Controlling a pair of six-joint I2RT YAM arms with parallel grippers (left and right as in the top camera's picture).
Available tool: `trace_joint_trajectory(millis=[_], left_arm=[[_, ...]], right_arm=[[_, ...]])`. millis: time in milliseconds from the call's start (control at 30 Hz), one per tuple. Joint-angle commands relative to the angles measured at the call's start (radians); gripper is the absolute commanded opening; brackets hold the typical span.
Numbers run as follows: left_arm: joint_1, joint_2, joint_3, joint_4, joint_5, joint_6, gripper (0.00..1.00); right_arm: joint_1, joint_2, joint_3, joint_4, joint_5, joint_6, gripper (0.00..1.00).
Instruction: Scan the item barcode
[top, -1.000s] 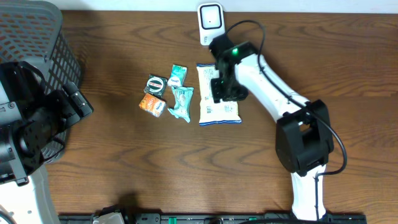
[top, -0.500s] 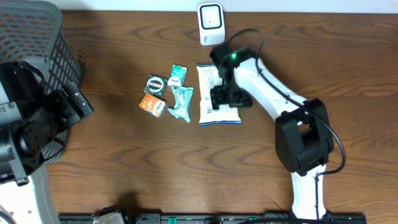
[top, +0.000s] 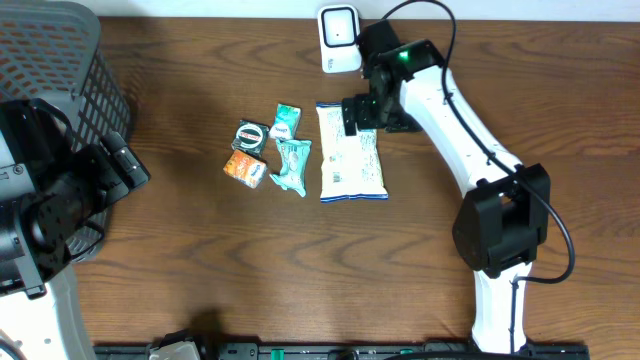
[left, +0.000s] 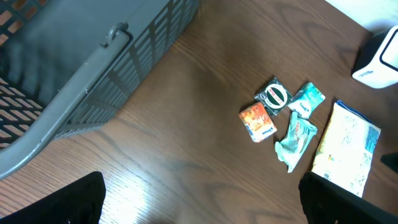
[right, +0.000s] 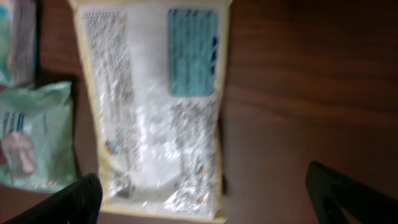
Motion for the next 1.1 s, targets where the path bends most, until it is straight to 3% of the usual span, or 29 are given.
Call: trace_joint_trajectory(millis=[0, 233, 400, 700, 867, 1067], left_arm=[[0.005, 0.000, -0.009, -0.003, -0.009, -0.002, 0.98], [0.005, 0.000, -0.009, -0.003, -0.009, -0.002, 0.97], [0.005, 0.000, -0.009, -0.003, -0.009, -0.002, 0.98], [0.005, 0.000, -0.009, -0.003, -0.009, -0.002, 0.98], [0.005, 0.000, -0.009, -0.003, -0.009, -0.002, 0.98], [0.005, 0.000, -0.009, -0.003, -0.009, -0.002, 0.98]], right_arm=[[-0.037, -0.019, 0.017, 0.037, 0.027, -0.064, 0.99], [-0.090, -0.010, 0.013, 0.079, 0.006, -0.073, 0.99], [-0.121, 0.020, 0.011, 0.119, -0.185, -0.168, 0.99], [-0.182, 0.081, 0.010, 0.116, -0.292, -0.169, 0.99], [-0.249, 0.136, 0.010, 0.100, -0.518, -0.258, 0.99], [-0.270, 0.205, 0.009, 0.064, -0.586, -0.267, 0.99]])
